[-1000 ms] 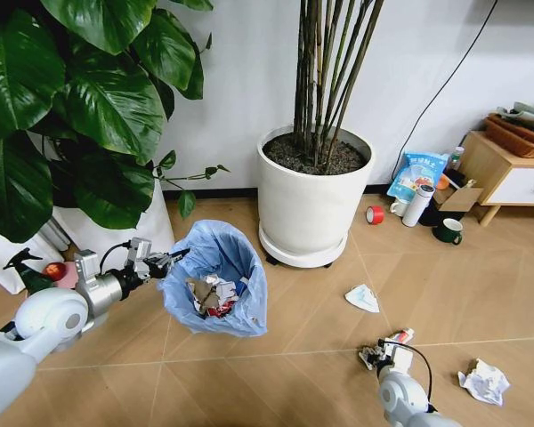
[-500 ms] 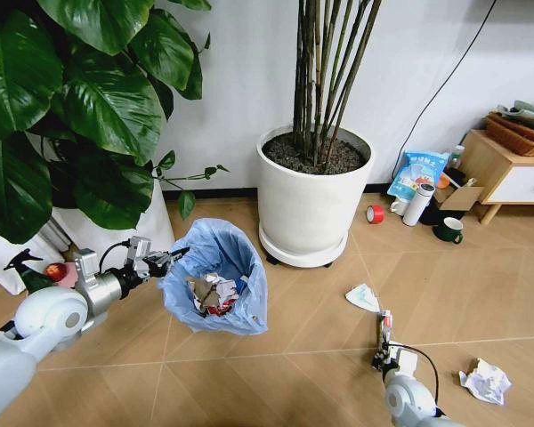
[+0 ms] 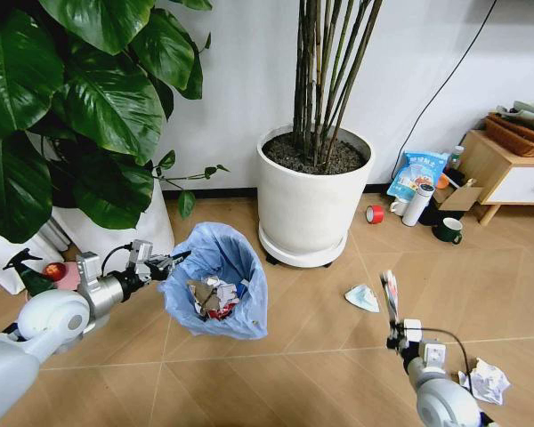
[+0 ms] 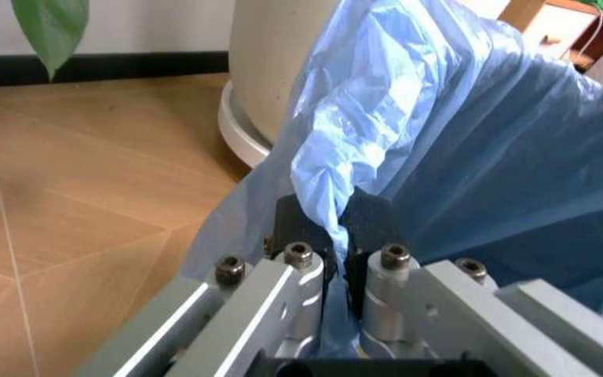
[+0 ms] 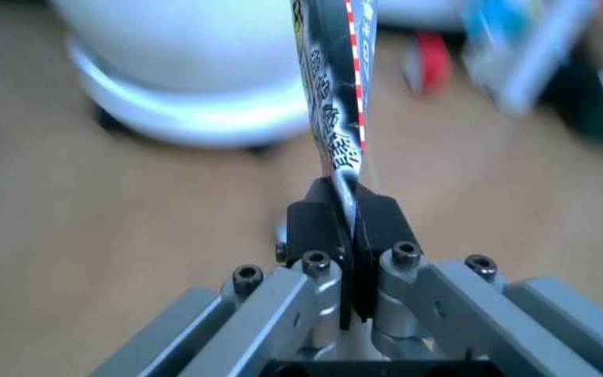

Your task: Pick up the trash bin and place the garbage on the floor into it.

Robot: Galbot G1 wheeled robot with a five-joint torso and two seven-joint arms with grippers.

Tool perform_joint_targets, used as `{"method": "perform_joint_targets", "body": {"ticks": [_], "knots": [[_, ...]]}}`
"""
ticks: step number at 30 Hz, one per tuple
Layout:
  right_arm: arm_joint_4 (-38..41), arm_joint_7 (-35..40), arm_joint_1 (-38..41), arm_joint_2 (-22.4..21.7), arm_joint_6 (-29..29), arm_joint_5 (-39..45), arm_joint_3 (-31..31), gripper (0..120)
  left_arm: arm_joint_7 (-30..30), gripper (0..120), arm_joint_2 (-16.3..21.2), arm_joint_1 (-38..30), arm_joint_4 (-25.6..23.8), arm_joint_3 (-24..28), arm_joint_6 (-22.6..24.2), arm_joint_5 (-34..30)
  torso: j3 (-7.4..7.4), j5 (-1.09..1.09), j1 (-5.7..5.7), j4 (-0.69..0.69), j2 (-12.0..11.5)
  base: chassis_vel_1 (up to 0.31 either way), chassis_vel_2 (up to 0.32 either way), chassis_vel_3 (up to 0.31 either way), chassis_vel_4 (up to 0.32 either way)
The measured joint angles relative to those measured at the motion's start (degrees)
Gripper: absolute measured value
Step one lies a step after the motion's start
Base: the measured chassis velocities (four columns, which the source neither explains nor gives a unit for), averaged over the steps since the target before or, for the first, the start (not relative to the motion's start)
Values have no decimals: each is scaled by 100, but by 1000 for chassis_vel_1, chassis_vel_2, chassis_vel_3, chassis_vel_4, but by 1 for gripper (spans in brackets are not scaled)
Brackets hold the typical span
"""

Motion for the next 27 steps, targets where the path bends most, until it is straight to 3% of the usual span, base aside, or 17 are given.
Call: {"method": "perform_joint_targets", "body": {"ticks": [6, 14, 19, 27], "knots": [[271, -811, 296, -215, 841, -94, -34, 0, -2, 0, 10, -130, 32, 204, 0, -12, 0, -1, 0, 1, 0, 0, 0, 0, 0], [540, -2047, 1086, -459, 1787, 174, -605, 0, -11, 0, 1, -282, 64, 535, -20, -28, 0, -2, 0, 0, 0, 0, 0, 0, 0], [457, -2710, 1981, -290, 2160, 415, -1279, 0, 5, 0, -3, -283, 13, 540, -53, -71, 0, -3, 0, 1, 0, 0, 0, 0, 0], [78, -3136, 2856, 209, 2293, 673, -2091, 0, 6, 0, -60, -324, -91, 595, -67, -128, 0, -2, 0, 0, 0, 0, 0, 0, 0]]}}
